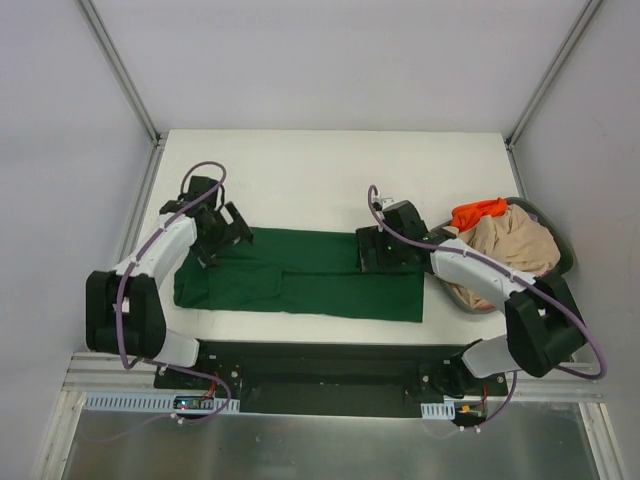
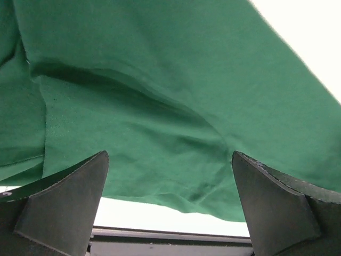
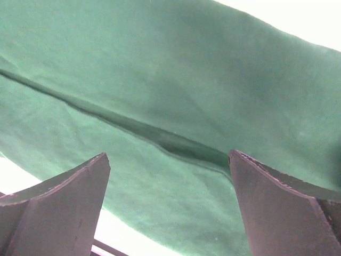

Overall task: Fold and stack the t-shirts
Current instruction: Rotate the tshirt 90 degrees

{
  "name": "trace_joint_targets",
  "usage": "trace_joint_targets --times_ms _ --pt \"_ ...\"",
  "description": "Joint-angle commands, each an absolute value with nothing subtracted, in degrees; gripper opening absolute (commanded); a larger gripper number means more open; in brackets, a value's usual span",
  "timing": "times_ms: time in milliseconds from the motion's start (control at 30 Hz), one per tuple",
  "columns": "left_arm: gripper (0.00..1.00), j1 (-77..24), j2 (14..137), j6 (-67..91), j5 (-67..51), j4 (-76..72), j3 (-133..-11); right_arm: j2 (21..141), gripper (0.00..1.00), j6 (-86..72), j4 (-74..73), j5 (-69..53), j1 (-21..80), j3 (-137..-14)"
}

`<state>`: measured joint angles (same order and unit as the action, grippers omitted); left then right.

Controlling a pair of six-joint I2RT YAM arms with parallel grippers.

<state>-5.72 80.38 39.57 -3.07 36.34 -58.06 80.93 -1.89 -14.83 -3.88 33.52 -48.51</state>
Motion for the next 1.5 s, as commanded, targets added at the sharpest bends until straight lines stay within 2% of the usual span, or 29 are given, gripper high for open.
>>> trace_joint_targets --times_ms 0,233,400,467,533,733,1067,1233,1367,1467 --pt "0.99 -5.62 87.87 40.34 -5.99 32.87 -54.93 85.77 0.96 -0.79 -14.85 -4.22 33.31 -54.30" --pt "0.99 -5.36 102.11 40.87 -5.27 30.41 -61.94 93.07 0.96 -1.93 -16.26 -4.39 32.61 -56.52" --pt "0.99 -4.66 114.14 41.66 -2.82 30.93 -77.40 91.50 0.96 -3.77 -16.08 -6.24 33.83 -52.83" --pt "0.99 -4.22 119.85 42.80 -2.46 36.28 -88.10 89.66 0.96 -4.74 -16.26 -6.59 35.24 -50.72" --pt "0.99 -4.22 123.73 43.23 -4.64 38.13 -96.72 87.99 0.96 -6.32 -15.91 -7.99 38.47 -48.61" --pt "0.99 -5.19 133.66 48.16 -13.43 37.97 -111.86 87.27 0.96 -9.93 -14.60 -12.29 49.20 -47.63" --pt "0.99 -10.72 153.44 52.19 -21.97 35.25 -138.93 96.23 0.96 -8.62 -13.44 -20.66 61.25 -54.75" --pt "0.99 -12.13 156.88 61.85 -25.04 18.32 -137.55 94.05 0.96 -5.72 -14.23 -19.43 64.07 -55.46" --pt "0.99 -13.97 162.24 65.48 -26.45 7.41 -143.07 91.41 0.96 -4.30 -14.24 -17.85 64.60 -54.41" --pt "0.99 -15.73 161.90 61.98 -24.62 6.77 -144.06 89.74 0.96 -5.80 -15.12 -12.85 64.34 -54.06"
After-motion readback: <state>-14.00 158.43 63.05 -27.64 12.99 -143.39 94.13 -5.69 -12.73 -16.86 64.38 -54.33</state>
